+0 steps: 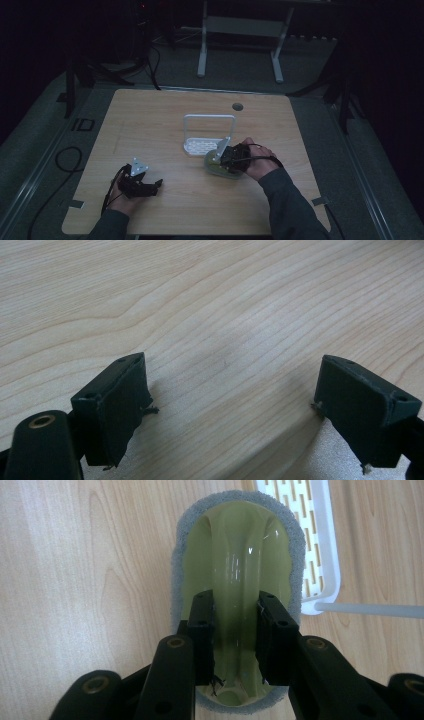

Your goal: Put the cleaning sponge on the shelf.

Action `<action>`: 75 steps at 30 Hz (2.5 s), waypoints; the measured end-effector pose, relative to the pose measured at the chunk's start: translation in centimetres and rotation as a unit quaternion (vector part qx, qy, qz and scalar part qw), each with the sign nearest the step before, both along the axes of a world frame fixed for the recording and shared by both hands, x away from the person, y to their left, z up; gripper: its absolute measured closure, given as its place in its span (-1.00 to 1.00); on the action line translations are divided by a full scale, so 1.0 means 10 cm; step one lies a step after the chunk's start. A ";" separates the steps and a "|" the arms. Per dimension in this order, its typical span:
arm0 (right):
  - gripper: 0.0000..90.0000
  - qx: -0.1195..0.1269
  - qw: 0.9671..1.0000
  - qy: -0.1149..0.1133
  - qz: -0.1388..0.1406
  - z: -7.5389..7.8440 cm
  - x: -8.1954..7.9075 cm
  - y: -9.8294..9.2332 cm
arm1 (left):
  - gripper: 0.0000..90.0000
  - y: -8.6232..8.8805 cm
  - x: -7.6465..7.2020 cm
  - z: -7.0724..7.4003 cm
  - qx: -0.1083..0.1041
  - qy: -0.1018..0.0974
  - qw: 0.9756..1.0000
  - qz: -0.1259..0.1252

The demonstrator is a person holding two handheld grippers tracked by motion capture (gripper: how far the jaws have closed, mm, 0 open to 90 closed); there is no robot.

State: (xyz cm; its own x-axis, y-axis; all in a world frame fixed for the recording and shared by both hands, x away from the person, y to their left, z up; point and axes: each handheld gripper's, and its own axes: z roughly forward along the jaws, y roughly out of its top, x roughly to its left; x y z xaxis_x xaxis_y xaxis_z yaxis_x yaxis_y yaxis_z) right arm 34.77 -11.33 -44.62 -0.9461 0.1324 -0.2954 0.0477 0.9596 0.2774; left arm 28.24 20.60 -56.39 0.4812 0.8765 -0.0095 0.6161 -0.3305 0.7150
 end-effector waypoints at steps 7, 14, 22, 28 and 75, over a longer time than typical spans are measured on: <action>0.59 0.002 1.000 -0.005 0.007 0.03 0.03 0.04 | -0.68 0.00 0.00 0.00 0.000 0.000 1.000 0.000; 0.59 0.006 1.000 -0.011 0.012 0.06 0.05 0.06 | -0.68 0.00 0.00 0.00 0.000 0.000 1.000 0.000; 0.59 0.014 1.000 -0.013 0.009 0.07 0.08 0.06 | -0.68 0.00 0.00 0.00 0.000 0.000 1.000 0.000; 0.59 0.014 1.000 -0.015 0.010 0.07 0.10 0.07 | -0.68 0.00 0.00 0.00 0.000 0.000 1.000 0.000; 0.59 0.009 0.999 -0.017 0.036 0.18 0.39 0.23 | -0.68 0.00 0.00 0.00 0.000 -0.001 1.000 0.000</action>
State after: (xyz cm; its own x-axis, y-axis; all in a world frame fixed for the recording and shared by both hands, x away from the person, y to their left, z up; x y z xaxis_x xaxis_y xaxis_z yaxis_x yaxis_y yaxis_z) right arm 38.64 -9.02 -42.81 -0.9428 0.0707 -0.3258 -0.0305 0.9549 0.2954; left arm 28.25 20.61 -56.39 0.4818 0.8762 -0.0081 0.6151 -0.3316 0.7153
